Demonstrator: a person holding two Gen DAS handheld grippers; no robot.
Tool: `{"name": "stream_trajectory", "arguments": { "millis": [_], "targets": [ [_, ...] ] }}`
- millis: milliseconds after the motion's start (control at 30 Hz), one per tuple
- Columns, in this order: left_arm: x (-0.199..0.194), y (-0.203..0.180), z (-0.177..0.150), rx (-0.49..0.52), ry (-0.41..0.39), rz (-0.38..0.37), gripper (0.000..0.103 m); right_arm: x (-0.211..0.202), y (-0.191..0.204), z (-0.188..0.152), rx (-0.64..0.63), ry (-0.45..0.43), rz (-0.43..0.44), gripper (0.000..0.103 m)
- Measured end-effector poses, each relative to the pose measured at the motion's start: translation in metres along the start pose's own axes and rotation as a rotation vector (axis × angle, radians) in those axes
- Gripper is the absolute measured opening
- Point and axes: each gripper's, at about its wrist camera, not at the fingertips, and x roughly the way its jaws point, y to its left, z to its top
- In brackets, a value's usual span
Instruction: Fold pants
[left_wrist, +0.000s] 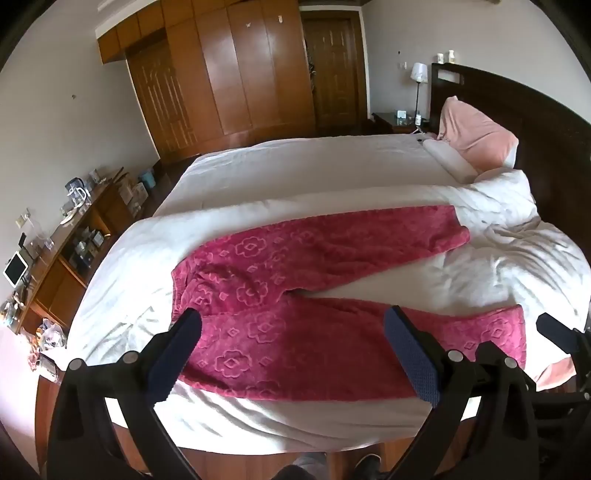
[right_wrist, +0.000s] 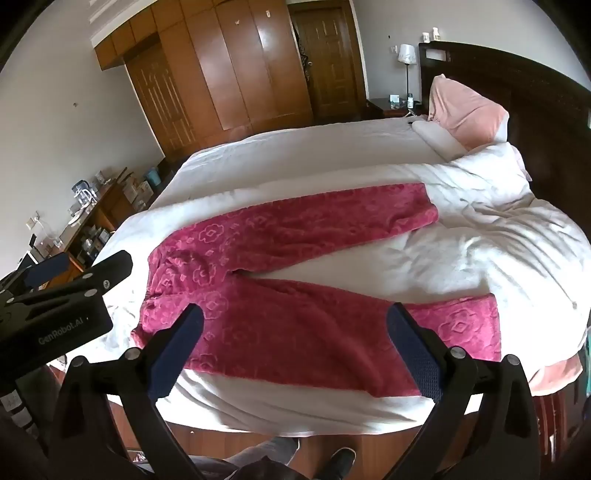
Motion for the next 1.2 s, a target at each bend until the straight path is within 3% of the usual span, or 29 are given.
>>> {"name": "stream_trajectory", "arguments": {
  "millis": [633, 1200],
  "targets": [
    [0.007, -0.003, -0.006, 0.015, 0.007, 0.008, 0.098, 0.012, -0.013, 0.002, 0.02, 0.022, -0.003, 0.1],
    [0.036, 0.0, 0.003, 0.006, 0.086, 0.019, 0.098, 0.034, -0.016, 0.013, 0.033, 0.062, -0.018, 0.1]
  ]
}}
